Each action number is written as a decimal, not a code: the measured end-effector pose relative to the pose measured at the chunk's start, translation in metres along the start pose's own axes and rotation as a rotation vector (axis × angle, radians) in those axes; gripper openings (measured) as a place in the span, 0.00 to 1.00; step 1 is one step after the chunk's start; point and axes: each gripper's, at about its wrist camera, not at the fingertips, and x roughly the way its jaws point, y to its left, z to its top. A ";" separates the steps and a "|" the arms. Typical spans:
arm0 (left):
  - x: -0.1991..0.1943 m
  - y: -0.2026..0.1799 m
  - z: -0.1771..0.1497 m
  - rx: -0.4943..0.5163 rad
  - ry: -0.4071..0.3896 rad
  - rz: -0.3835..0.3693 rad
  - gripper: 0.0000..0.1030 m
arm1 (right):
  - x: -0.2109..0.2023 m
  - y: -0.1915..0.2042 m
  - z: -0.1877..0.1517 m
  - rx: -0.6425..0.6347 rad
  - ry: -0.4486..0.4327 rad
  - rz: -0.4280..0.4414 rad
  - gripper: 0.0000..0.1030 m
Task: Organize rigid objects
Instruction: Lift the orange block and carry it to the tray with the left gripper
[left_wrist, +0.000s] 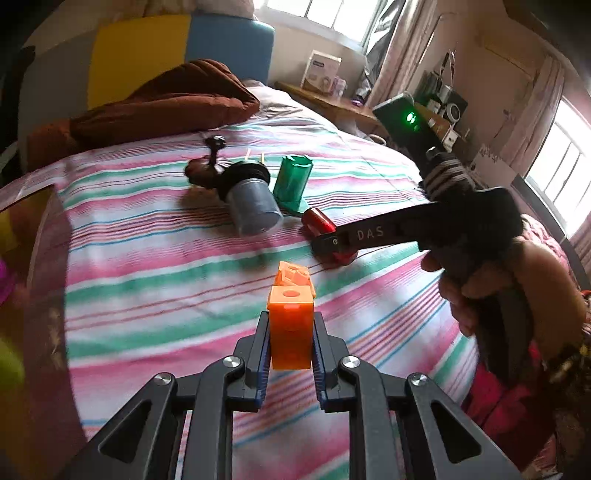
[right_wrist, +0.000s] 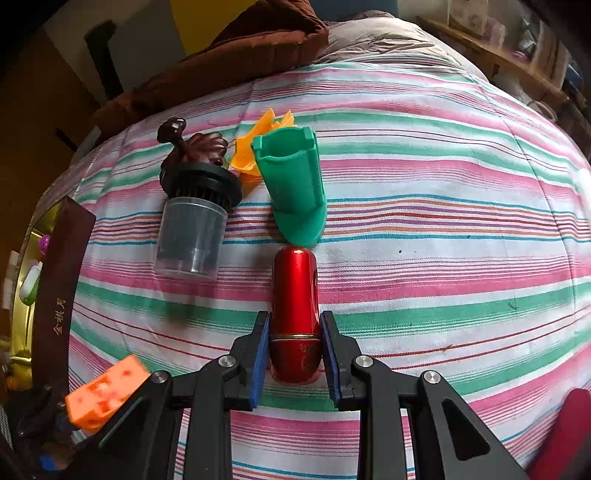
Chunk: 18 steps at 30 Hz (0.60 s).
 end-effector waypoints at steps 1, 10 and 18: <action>-0.007 0.002 -0.004 -0.008 -0.007 -0.003 0.18 | 0.000 0.001 0.000 -0.003 0.000 -0.002 0.26; -0.064 0.029 -0.017 -0.082 -0.123 0.006 0.18 | 0.001 0.006 -0.001 -0.031 -0.011 -0.025 0.26; -0.115 0.080 -0.029 -0.200 -0.214 0.065 0.18 | 0.002 0.015 -0.005 -0.051 -0.020 -0.044 0.26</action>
